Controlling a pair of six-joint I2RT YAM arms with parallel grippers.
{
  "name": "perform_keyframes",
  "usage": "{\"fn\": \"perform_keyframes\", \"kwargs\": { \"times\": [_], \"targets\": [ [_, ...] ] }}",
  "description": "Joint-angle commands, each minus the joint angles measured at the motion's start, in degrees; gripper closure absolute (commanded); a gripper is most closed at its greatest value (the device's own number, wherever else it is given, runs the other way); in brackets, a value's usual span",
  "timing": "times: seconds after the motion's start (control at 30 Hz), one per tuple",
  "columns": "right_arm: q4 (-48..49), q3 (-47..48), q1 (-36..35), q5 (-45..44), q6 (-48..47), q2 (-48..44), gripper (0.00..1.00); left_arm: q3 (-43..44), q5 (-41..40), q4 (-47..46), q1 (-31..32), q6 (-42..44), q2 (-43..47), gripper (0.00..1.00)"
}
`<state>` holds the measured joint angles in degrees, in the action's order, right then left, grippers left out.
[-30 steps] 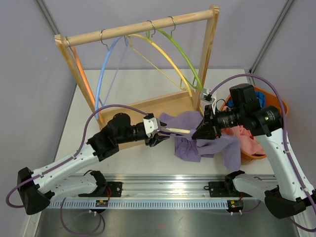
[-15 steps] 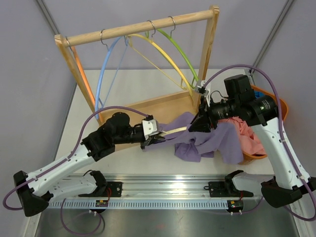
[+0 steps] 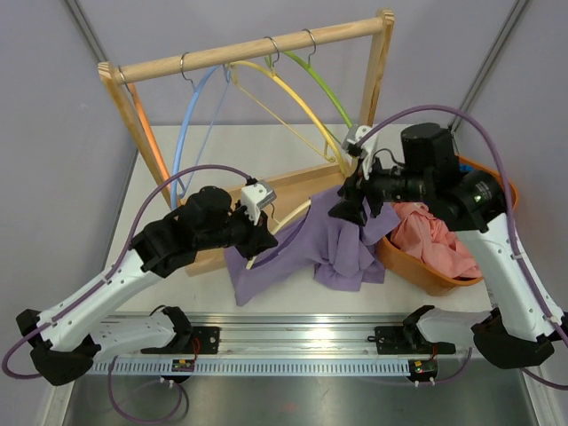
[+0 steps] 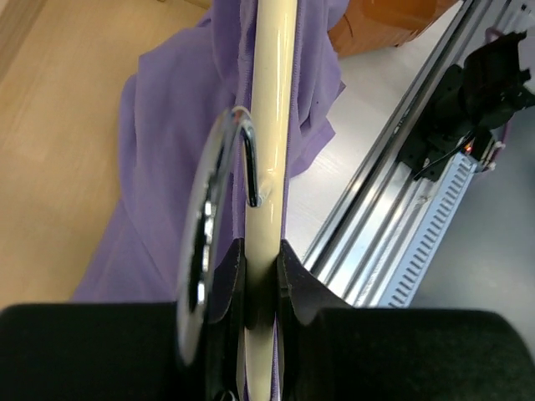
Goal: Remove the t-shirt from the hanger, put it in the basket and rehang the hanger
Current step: Remove the tshirt from the hanger
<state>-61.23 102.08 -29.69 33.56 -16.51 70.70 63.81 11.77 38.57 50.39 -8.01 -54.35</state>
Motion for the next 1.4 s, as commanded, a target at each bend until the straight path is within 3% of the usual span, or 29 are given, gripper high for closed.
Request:
{"fn": "perform_keyframes", "kwargs": {
  "times": [0.0, 0.17, 0.27, 0.4, 0.57, 0.67, 0.8, 0.83, 0.87, 0.9, 0.97, 1.1, 1.27, 1.37],
  "targets": [
    [0.2, -5.7, -6.8, -7.6, 3.8, -1.3, 0.38, 7.4, 3.0, 1.8, -0.1, -9.9, -3.8, 1.0],
    [9.3, -12.5, -12.4, -16.5, 10.5, -3.8, 0.36, 11.6, 4.8, 2.7, -0.1, -17.8, -8.6, 1.0],
    [14.2, -14.8, -16.1, -28.5, 16.1, -4.4, 0.3, 12.7, 5.2, 2.6, -0.1, -21.3, -9.5, 1.0],
    [10.9, -10.6, -18.7, -45.3, 24.0, 2.0, 0.29, 12.1, 4.8, 1.8, -0.1, -24.0, -8.8, 1.0],
    [11.1, -9.0, -18.8, -44.2, 28.7, 4.2, 0.35, 11.4, 5.0, 1.2, -0.1, -25.3, -8.2, 1.0],
    [10.9, -8.3, -18.8, -43.3, 30.0, 5.5, 0.41, 11.2, 5.0, 0.5, -0.1, -25.3, -7.6, 1.0],
    [10.4, -7.0, -18.8, -44.0, 29.6, 6.6, 0.72, 10.5, 4.1, 1.2, -0.1, -24.3, -6.8, 1.0],
    [10.4, -6.6, -18.7, -45.0, 28.8, 6.6, 0.89, 10.2, 3.9, 2.2, -0.1, -23.8, -6.3, 1.0],
    [10.3, -6.0, -18.8, -46.1, 28.3, 6.6, 0.98, 10.0, 3.4, 2.8, -0.1, -22.4, -5.9, 1.0],
    [10.3, -5.8, -18.6, -49.2, 27.7, 6.3, 1.0, 9.3, 2.9, 3.8, -0.1, -21.4, -5.3, 1.0],
    [11.2, -5.5, -17.2, -52.0, 26.4, 5.7, 1.0, 8.5, 2.0, 5.3, -0.1, -16.1, -3.2, 1.0],
    [11.5, -4.3, -7.7, -56.7, 26.2, 5.0, 1.0, 6.6, 1.1, 9.8, 0.0, -4.6, 1.6, 1.0],
    [14.3, -7.6, 1.5, -56.9, 23.8, 2.9, 1.0, 6.2, 2.5, 13.8, 0.0, 9.6, 5.0, 1.0],
    [16.3, -9.4, 6.9, -55.4, 21.6, 1.5, 1.0, 8.4, 3.7, 18.4, 0.0, 13.3, 3.3, 1.0]
  ]
}}
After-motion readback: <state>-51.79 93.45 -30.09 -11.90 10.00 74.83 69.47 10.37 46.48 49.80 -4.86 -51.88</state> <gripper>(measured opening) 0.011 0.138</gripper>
